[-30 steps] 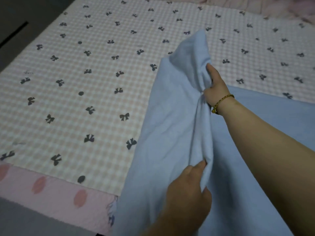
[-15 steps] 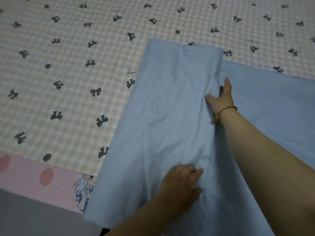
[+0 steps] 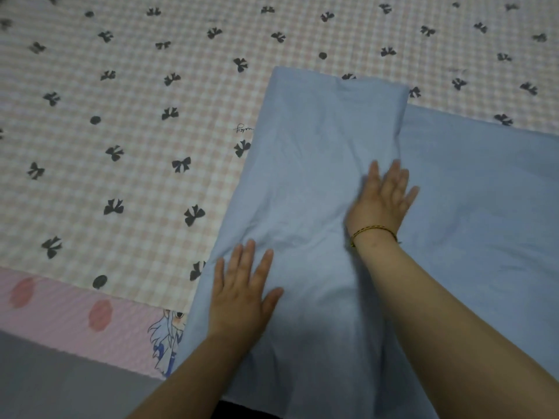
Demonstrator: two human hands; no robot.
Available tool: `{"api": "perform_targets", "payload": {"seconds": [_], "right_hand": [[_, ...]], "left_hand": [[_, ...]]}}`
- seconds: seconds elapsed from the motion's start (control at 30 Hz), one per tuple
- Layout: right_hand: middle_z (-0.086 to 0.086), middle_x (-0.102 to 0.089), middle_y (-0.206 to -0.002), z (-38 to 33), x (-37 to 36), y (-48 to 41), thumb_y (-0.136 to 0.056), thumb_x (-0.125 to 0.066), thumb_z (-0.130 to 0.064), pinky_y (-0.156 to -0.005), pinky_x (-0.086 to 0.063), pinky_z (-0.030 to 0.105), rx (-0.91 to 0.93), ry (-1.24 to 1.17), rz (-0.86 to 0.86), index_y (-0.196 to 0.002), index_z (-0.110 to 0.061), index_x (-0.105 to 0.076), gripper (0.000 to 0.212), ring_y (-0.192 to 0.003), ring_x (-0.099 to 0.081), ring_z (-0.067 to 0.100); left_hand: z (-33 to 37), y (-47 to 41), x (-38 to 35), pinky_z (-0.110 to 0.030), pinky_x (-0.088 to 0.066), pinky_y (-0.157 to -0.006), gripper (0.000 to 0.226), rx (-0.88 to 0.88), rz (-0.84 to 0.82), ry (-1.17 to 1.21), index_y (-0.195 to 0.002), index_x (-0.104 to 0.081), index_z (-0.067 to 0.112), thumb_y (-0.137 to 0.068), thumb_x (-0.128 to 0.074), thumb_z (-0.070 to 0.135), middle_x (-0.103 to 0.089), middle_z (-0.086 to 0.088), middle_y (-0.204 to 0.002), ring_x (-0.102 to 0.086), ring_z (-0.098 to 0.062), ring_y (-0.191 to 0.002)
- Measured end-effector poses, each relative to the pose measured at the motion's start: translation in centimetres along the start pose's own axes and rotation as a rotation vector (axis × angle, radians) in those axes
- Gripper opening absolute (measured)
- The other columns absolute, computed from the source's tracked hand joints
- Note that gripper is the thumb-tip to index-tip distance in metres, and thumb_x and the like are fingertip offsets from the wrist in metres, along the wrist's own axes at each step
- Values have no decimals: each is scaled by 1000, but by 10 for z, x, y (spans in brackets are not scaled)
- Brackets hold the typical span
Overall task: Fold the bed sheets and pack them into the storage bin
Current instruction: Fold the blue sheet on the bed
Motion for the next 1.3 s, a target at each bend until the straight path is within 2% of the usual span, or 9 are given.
{"api": "perform_targets", "payload": {"seconds": [0.1, 0.17, 0.33, 0.5, 0.63, 0.8, 1.1, 1.2, 1.3], "right_hand": [[21, -4, -154, -61, -18, 28, -92, -46, -28, -114, -1, 48, 395, -85, 102, -147, -11, -17, 64, -142, -7, 37], [10, 12, -155, -77, -41, 48, -97, -27, -42, -114, 11, 40, 553, 33, -147, -148, -18, 1, 63, -144, 7, 26], [3, 4, -157, 3, -46, 30, -57, 15, -63, -106, 17, 33, 296, 224, -154, -148, -21, -2, 102, -145, 5, 19], [8, 14, -155, 5, -14, 8, -97, -21, -44, -116, 11, 45, -33, 199, -108, -148, -17, 4, 63, -144, 12, 23], [4, 13, -156, -100, -16, -18, -93, -31, -45, -112, 6, 52, 165, -99, 68, -148, -26, 2, 67, -144, 11, 23], [0, 17, -155, -155, -38, -58, -95, -20, -53, -112, 16, 46, 599, 217, -197, -148, -28, 4, 63, -143, 17, 18], [3, 7, -157, -65, -13, -126, -98, -17, -45, -115, 7, 39, 181, 277, -122, -149, -18, -1, 60, -144, 6, 18], [8, -3, -157, -84, -7, -107, -98, -27, -37, -116, -1, 43, 96, 120, -19, -148, -11, -7, 59, -144, -3, 24], [4, 4, -157, -137, -13, -75, -94, -32, -50, -114, -5, 51, 151, -54, -97, -148, -17, 6, 74, -144, 0, 27]], "left_hand": [[-32, 5, 2, -37, -9, -107, 61, 196, 78, -6, -132, -37, 13, -96, -6, 52, -53, -24, -129, -32, -30, -123], [-44, 9, -2, -41, -18, -101, 63, 215, 27, -19, -133, -36, 12, -96, -6, 53, -55, -24, -126, -36, -30, -120], [-48, 9, -14, -41, -17, -102, 63, 150, 41, 30, -132, -36, 13, -96, -7, 54, -55, -25, -126, -33, -29, -121], [-49, 7, -15, -30, 6, -113, 63, 157, -15, 108, -132, -36, 13, -95, -7, 54, -56, -25, -126, -33, -29, -122], [-51, 7, -16, -32, 1, -113, 62, 153, -39, 141, -132, -37, 14, -95, -9, 55, -57, -24, -125, -34, -30, -122], [-54, 8, -20, -33, -6, -111, 62, 129, -20, 167, -131, -38, 16, -94, -10, 56, -57, -23, -125, -36, -29, -121], [-56, 3, -32, -30, 0, -115, 59, 79, 89, 182, -148, -8, 30, -95, -12, 57, -46, -17, -133, -35, -30, -123], [-57, 4, -19, -28, -15, -109, 61, 114, 53, 270, -138, -30, 24, -93, -12, 61, -58, -19, -122, -40, -26, -114], [-62, 2, -3, -31, -35, -82, 67, 176, 76, 386, -123, -42, 11, -91, -15, 63, -68, -20, -99, -51, -24, -96]]}}
Point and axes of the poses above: each hand's wrist, its own y-axis away from the middle knuckle, its own x-axis out of the back of the hand, z = x × y, the point moved 1 cm from there along -y, towards the middle knuckle
